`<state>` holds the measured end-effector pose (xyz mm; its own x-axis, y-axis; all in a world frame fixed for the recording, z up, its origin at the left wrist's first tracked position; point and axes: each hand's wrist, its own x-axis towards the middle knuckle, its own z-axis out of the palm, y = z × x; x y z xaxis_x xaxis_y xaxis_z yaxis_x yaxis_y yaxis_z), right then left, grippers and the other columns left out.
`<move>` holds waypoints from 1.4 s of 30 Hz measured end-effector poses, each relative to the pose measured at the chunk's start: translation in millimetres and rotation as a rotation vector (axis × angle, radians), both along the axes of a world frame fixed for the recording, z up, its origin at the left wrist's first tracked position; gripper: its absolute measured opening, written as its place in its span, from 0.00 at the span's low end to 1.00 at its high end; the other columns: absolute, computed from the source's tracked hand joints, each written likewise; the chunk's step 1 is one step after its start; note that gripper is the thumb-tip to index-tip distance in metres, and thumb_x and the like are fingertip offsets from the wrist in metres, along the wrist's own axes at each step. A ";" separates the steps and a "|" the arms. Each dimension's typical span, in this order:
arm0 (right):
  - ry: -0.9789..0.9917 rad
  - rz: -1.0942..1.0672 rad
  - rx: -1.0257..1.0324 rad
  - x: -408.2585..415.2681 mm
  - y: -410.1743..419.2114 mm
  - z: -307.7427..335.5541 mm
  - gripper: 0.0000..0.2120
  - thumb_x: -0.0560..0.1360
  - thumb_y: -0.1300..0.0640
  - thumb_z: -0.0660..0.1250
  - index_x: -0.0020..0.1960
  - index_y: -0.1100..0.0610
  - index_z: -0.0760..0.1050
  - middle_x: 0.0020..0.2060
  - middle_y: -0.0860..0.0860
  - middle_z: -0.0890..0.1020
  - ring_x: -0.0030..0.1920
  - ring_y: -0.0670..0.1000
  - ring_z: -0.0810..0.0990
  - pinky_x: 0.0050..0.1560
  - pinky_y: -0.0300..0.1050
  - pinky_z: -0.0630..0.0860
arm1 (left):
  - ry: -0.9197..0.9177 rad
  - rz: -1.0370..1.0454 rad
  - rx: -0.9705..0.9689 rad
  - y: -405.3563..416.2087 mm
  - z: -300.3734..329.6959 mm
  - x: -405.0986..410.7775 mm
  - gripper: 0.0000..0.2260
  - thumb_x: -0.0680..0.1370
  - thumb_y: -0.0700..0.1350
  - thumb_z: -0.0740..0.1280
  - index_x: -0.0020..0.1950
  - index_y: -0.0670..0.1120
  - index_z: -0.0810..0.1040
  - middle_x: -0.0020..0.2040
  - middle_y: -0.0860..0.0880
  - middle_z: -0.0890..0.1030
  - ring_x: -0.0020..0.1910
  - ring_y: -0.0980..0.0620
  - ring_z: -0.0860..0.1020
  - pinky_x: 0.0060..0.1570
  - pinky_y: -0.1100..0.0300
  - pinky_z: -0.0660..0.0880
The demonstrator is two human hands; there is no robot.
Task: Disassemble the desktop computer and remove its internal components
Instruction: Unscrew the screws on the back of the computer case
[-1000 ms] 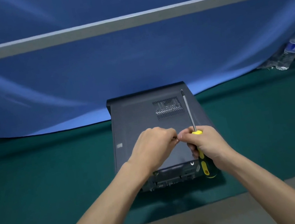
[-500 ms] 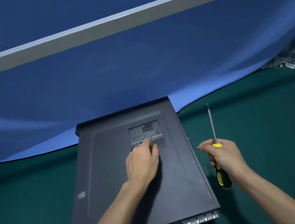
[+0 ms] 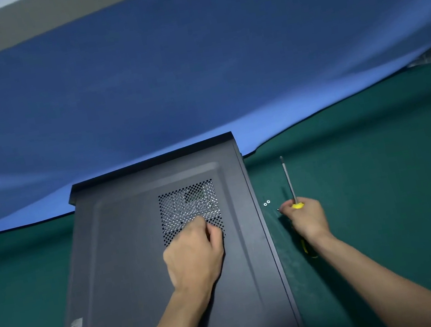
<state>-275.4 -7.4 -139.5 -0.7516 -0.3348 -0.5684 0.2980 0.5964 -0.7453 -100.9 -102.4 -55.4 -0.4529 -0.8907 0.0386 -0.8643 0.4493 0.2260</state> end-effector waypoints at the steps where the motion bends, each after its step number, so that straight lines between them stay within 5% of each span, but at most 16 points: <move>1: 0.013 0.020 0.037 -0.7 -6.0 -5.6 0.08 0.73 0.59 0.67 0.36 0.59 0.77 0.28 0.54 0.75 0.32 0.55 0.71 0.35 0.44 0.68 | -0.003 -0.002 -0.001 -0.1 -0.1 -0.6 0.15 0.72 0.44 0.65 0.30 0.47 0.62 0.25 0.54 0.65 0.23 0.51 0.63 0.25 0.63 0.50; 16: 0.140 0.186 0.253 -1.1 -32.4 -36.2 0.11 0.74 0.53 0.64 0.35 0.54 0.73 0.32 0.53 0.76 0.36 0.58 0.74 0.35 0.43 0.68 | 0.038 -0.037 -0.034 -1.2 -4.7 -1.9 0.18 0.69 0.41 0.69 0.29 0.48 0.60 0.23 0.55 0.63 0.21 0.51 0.61 0.25 0.67 0.49; 22: -0.011 0.089 0.092 1.4 -7.2 -14.5 0.09 0.72 0.61 0.61 0.33 0.56 0.67 0.28 0.53 0.72 0.30 0.55 0.69 0.33 0.44 0.66 | 0.062 -0.044 -0.048 -1.8 -6.7 0.2 0.16 0.71 0.43 0.66 0.29 0.48 0.60 0.24 0.55 0.62 0.22 0.50 0.61 0.26 0.66 0.48; 25: -0.213 0.013 -0.176 4.8 5.6 17.0 0.09 0.75 0.67 0.59 0.37 0.58 0.68 0.30 0.55 0.73 0.29 0.51 0.69 0.29 0.43 0.67 | 0.076 -0.041 -0.051 -1.8 -7.9 2.0 0.15 0.72 0.44 0.64 0.29 0.47 0.60 0.24 0.54 0.63 0.23 0.48 0.62 0.26 0.64 0.50; 29: -0.204 0.031 -0.483 25.7 31.4 76.6 0.06 0.80 0.60 0.60 0.45 0.58 0.72 0.32 0.53 0.80 0.29 0.50 0.79 0.31 0.41 0.76 | 0.116 -0.055 -0.007 -0.7 -6.2 6.8 0.15 0.74 0.46 0.61 0.30 0.47 0.61 0.26 0.52 0.67 0.26 0.47 0.66 0.28 0.58 0.55; 33: -0.104 0.088 -0.577 72.9 53.3 122.2 0.09 0.81 0.52 0.58 0.48 0.56 0.71 0.27 0.50 0.78 0.24 0.51 0.76 0.26 0.41 0.75 | 0.233 -0.059 0.137 0.3 2.5 21.8 0.15 0.75 0.48 0.62 0.30 0.46 0.64 0.27 0.52 0.70 0.30 0.49 0.69 0.31 0.57 0.59; 37: -0.097 0.130 -0.532 123.8 61.0 143.2 0.09 0.81 0.50 0.57 0.50 0.54 0.72 0.25 0.49 0.73 0.22 0.49 0.70 0.25 0.39 0.69 | 0.575 0.046 0.501 7.3 21.8 50.4 0.15 0.76 0.44 0.63 0.29 0.45 0.70 0.26 0.50 0.75 0.29 0.47 0.72 0.33 0.56 0.70; 42: -0.226 0.265 -0.493 201.0 70.4 155.6 0.05 0.79 0.59 0.60 0.51 0.59 0.72 0.27 0.50 0.78 0.25 0.46 0.72 0.23 0.38 0.70 | 0.817 0.103 0.758 29.0 53.8 113.4 0.12 0.77 0.37 0.59 0.36 0.43 0.76 0.26 0.49 0.75 0.19 0.55 0.69 0.20 0.66 0.65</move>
<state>-74.4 63.0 16.1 -0.4848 -0.7591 -0.4343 0.3696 0.2722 -0.8884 12.6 -73.3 -1.6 -0.4620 -0.8422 -0.2778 -0.3561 -0.1107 0.9278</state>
